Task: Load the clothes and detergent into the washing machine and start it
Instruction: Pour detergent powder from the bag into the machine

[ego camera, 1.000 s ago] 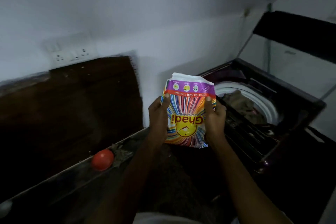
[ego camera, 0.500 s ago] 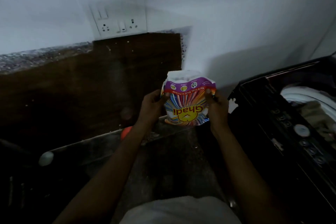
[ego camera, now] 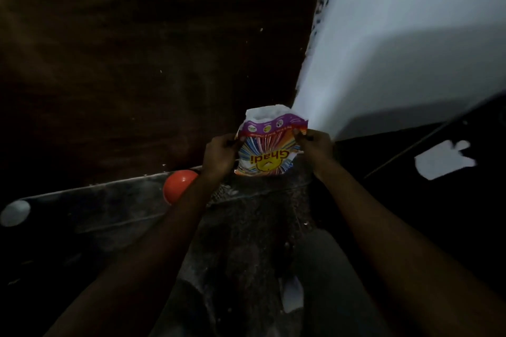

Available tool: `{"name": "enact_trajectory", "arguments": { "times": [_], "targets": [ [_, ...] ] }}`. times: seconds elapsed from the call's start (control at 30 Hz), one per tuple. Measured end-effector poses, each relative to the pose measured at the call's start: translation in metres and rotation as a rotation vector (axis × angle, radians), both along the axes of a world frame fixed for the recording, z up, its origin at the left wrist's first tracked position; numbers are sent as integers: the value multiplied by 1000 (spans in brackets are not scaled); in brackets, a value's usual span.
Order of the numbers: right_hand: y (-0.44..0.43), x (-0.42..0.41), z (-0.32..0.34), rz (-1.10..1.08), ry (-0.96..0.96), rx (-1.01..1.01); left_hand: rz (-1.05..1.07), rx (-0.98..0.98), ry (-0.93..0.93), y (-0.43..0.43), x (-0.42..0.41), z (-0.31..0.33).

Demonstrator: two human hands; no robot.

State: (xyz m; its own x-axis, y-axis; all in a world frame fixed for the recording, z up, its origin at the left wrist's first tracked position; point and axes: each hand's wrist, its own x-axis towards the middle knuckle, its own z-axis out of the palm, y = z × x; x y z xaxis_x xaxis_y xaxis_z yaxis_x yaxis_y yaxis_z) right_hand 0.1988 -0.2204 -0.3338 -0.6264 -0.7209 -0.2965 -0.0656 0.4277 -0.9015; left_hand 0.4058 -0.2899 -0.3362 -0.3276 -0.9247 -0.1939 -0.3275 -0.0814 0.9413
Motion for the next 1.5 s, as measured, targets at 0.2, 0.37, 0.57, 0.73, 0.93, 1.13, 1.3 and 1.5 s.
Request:
{"name": "enact_trajectory", "arguments": {
  "times": [0.2, 0.37, 0.57, 0.73, 0.93, 1.13, 1.3, 1.5],
  "targets": [
    [-59, -28, -162, 75, 177, 0, 70, -54, -75, -55, -36, -171],
    [-90, -40, -275, 58, 235, -30, 92, -88, -102, -83, -58, -277],
    [-122, -57, -365, 48, 215, -45, 136, -61, -104, -112, -66, -362],
    [-139, -67, -407, 36, 224, -83, 128, -73, -99, -130, -74, -399],
    [-156, -67, -405, 7, 259, -101, 122, -164, -126, -157, -85, -407],
    [-168, -66, -410, -57, 270, -159, 208, -128, -95, -167, -93, -409],
    [-153, -61, -421, -135, 389, -176, 299, -141, -83, -148, -97, -416],
    [-130, -46, -462, 134, 534, -101, 229, -135, -182, -109, -96, -452]
  ]
}}
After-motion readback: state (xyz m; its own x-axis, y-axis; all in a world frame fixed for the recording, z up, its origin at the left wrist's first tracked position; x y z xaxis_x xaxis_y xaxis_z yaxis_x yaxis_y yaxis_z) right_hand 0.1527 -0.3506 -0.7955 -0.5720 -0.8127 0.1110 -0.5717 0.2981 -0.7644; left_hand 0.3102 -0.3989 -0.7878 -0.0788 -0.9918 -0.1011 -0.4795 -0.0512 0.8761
